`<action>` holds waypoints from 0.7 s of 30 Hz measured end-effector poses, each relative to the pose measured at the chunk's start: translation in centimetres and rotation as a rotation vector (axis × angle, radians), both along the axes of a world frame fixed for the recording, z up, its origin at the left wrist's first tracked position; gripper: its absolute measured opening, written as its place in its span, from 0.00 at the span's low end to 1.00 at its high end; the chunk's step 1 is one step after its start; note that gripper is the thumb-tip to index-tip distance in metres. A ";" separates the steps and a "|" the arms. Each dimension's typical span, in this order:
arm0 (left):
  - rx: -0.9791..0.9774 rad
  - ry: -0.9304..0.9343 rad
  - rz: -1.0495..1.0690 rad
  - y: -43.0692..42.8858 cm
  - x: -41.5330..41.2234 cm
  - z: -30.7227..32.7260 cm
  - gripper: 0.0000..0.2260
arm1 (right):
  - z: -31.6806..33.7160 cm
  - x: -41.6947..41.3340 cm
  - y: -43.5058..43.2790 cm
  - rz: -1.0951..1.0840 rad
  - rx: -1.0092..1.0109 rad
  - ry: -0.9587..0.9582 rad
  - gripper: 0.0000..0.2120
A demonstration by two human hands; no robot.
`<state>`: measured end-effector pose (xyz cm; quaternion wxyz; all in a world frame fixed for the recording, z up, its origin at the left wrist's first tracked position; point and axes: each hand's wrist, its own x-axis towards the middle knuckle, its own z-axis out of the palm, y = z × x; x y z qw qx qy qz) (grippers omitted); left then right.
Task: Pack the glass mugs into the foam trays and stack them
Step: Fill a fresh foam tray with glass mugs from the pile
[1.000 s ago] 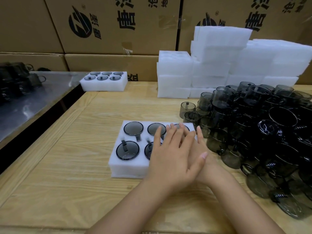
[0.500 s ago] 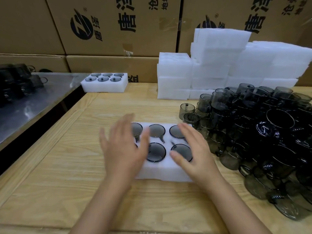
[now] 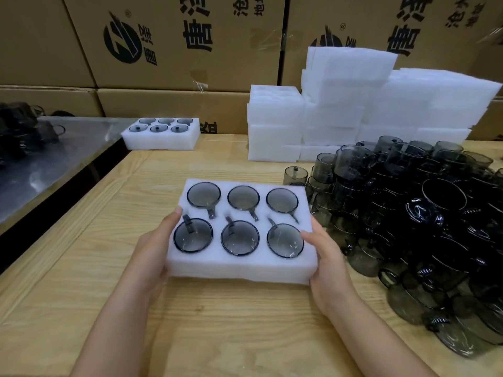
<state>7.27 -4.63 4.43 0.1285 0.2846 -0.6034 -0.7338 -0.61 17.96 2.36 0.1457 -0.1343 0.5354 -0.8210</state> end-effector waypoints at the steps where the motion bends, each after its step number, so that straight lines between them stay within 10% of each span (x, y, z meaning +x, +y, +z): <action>1: 0.050 0.038 -0.003 0.1 0.0 0.3 0.17 | 0.2 -0.2 0.0 0.031 -0.029 -0.001 0.24; 8: 0.711 0.461 0.362 3.0 -0.1 0.5 0.27 | 0.0 0.2 -0.8 0.044 -0.158 -0.196 0.33; 17: 0.519 0.273 0.275 7.4 -2.6 -0.9 0.24 | -1.2 1.2 -1.8 0.037 -0.042 0.054 0.34; 21: 0.531 0.242 0.286 3.2 -4.9 0.6 0.25 | -2.1 2.1 -1.7 0.007 0.314 0.298 0.30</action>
